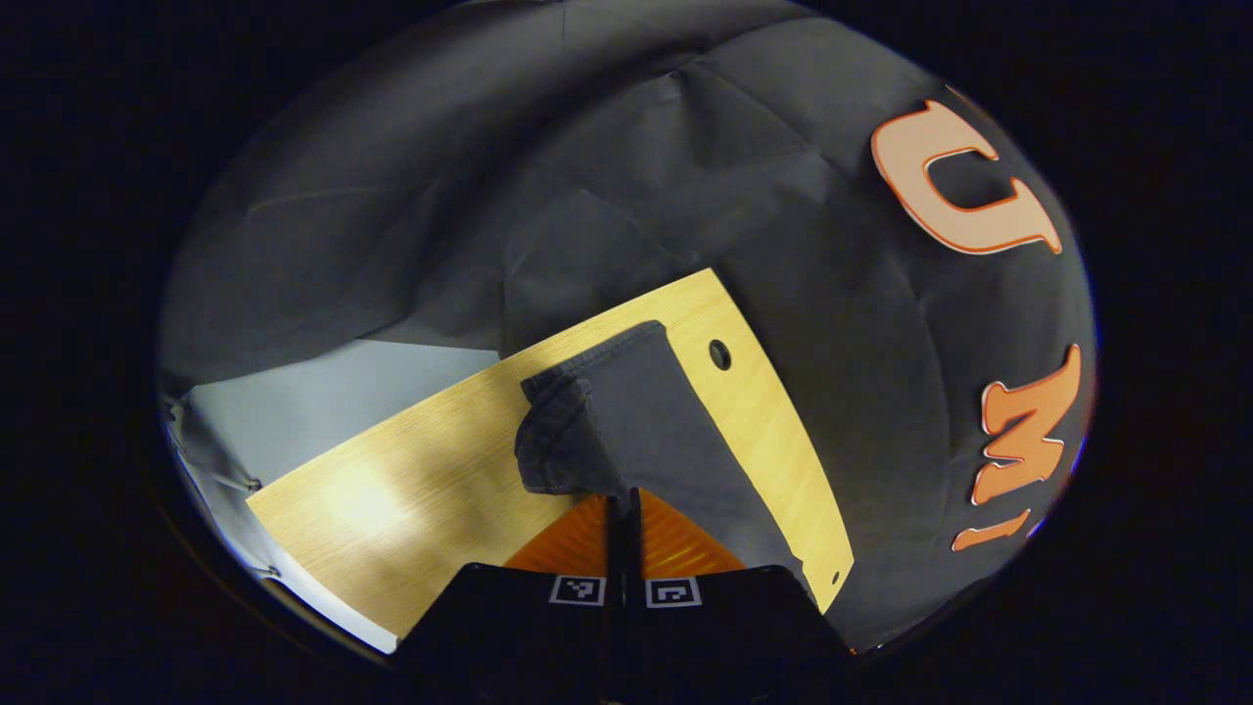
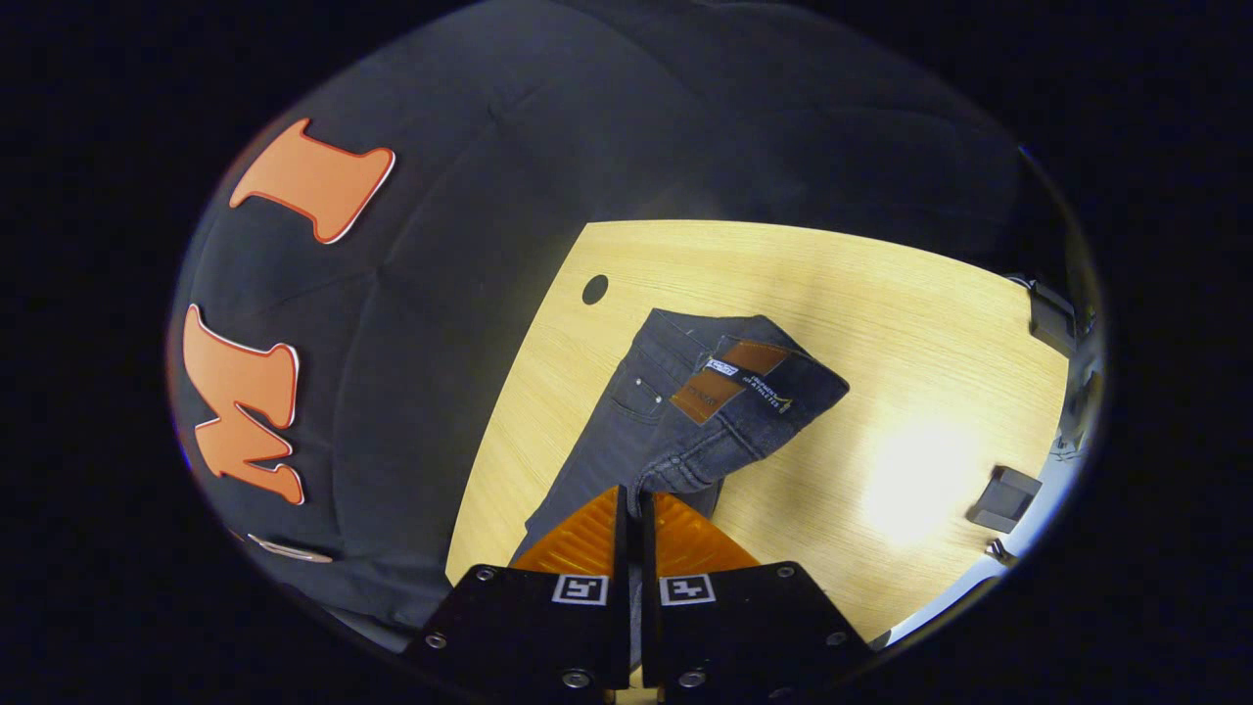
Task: Grasp the waist and the cuffs of the jeans and fold them to make the two legs overlap; first hold the waist and fold one-third of the jeans toward the cuffs, then hold the cuffs and fold the remaining one-third in the same direction to finish folding.
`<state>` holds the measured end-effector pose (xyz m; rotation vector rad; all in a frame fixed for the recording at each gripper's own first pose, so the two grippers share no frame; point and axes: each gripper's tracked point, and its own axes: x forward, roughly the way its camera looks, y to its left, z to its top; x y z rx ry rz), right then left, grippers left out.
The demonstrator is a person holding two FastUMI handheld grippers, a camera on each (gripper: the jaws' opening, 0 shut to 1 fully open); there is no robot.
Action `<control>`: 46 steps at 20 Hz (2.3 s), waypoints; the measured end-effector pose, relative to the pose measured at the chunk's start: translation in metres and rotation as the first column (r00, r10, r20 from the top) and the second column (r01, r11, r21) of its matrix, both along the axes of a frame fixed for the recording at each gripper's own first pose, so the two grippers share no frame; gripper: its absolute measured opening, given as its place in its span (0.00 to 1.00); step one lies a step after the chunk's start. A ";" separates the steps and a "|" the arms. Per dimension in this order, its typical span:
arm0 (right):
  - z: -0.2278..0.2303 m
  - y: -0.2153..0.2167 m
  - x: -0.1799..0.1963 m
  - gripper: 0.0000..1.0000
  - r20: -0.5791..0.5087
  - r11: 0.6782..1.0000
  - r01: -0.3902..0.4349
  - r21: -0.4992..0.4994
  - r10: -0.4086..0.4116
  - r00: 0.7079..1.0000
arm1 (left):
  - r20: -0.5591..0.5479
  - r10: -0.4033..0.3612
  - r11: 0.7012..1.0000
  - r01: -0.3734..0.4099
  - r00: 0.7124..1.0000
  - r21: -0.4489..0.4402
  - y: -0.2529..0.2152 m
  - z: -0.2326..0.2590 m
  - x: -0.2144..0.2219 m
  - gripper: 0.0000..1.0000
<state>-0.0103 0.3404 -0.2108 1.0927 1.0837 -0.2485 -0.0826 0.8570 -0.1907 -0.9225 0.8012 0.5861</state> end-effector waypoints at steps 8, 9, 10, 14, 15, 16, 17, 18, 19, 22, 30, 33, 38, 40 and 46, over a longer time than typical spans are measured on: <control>-0.016 0.006 0.037 0.05 -0.045 1.000 0.016 0.000 -0.016 0.999 | -0.099 -0.087 0.996 0.083 0.991 -0.042 0.011 -0.018 0.056 0.01; -0.020 0.009 0.045 0.05 -0.047 1.000 0.014 0.015 -0.014 0.999 | -0.117 -0.093 0.995 0.090 0.989 -0.029 0.014 -0.020 0.061 0.01; -0.025 0.010 0.053 0.05 -0.050 1.000 0.014 0.024 -0.013 0.999 | -0.139 -0.114 0.993 0.112 0.984 -0.021 0.017 -0.024 0.071 0.01; -0.044 0.018 0.080 0.05 -0.066 0.999 0.005 0.051 -0.001 0.998 | -0.179 -0.146 0.988 0.153 0.973 0.027 0.027 -0.034 0.106 0.01; -0.049 0.022 0.087 0.05 -0.072 0.998 0.004 0.065 0.001 0.997 | -0.193 -0.151 0.986 0.161 0.970 0.036 0.027 -0.035 0.112 0.01; -0.055 0.026 0.092 0.05 -0.082 0.998 -0.009 0.066 0.014 0.996 | -0.207 -0.160 0.984 0.173 0.965 0.047 0.028 -0.037 0.117 0.00; -0.062 0.029 0.097 0.05 -0.089 0.998 -0.023 0.058 0.029 0.996 | -0.217 -0.175 0.979 0.193 0.960 0.065 0.028 -0.039 0.122 0.01; -0.067 0.032 0.102 0.05 -0.094 0.998 -0.034 0.053 0.039 0.995 | -0.235 -0.193 0.974 0.215 0.953 0.073 0.028 -0.045 0.124 0.01; -0.073 0.035 0.106 0.05 -0.104 0.998 -0.040 0.052 0.046 0.994 | -0.239 -0.202 0.969 0.229 0.950 0.090 0.030 -0.050 0.131 0.01; -0.088 0.042 0.117 0.05 -0.147 0.997 -0.041 0.071 0.051 0.988 | -0.268 -0.260 0.949 0.297 0.928 0.108 0.030 -0.068 0.146 0.01; -0.104 0.051 0.137 0.17 -0.200 0.994 -0.051 0.098 0.070 0.977 | -0.312 -0.300 0.912 0.367 0.901 0.181 0.036 -0.081 0.176 0.46; -0.097 0.045 0.153 0.29 -0.143 0.994 -0.046 0.095 0.059 0.988 | -0.286 -0.300 0.891 0.374 0.910 0.257 0.047 -0.067 0.183 0.72; -0.095 0.010 0.144 0.46 -0.126 0.996 -0.086 -0.009 0.084 0.988 | -0.288 -0.326 0.872 0.404 0.900 0.275 0.043 -0.060 0.178 0.95; -0.102 -0.008 0.129 0.63 -0.160 0.989 -0.129 -0.072 0.117 0.980 | -0.277 -0.340 0.870 0.412 0.899 0.270 0.041 -0.057 0.175 0.99; -0.123 -0.042 0.092 0.97 -0.269 0.962 -0.217 -0.166 0.167 0.948 | -0.306 -0.399 0.829 0.483 0.864 0.282 0.021 -0.033 0.161 0.99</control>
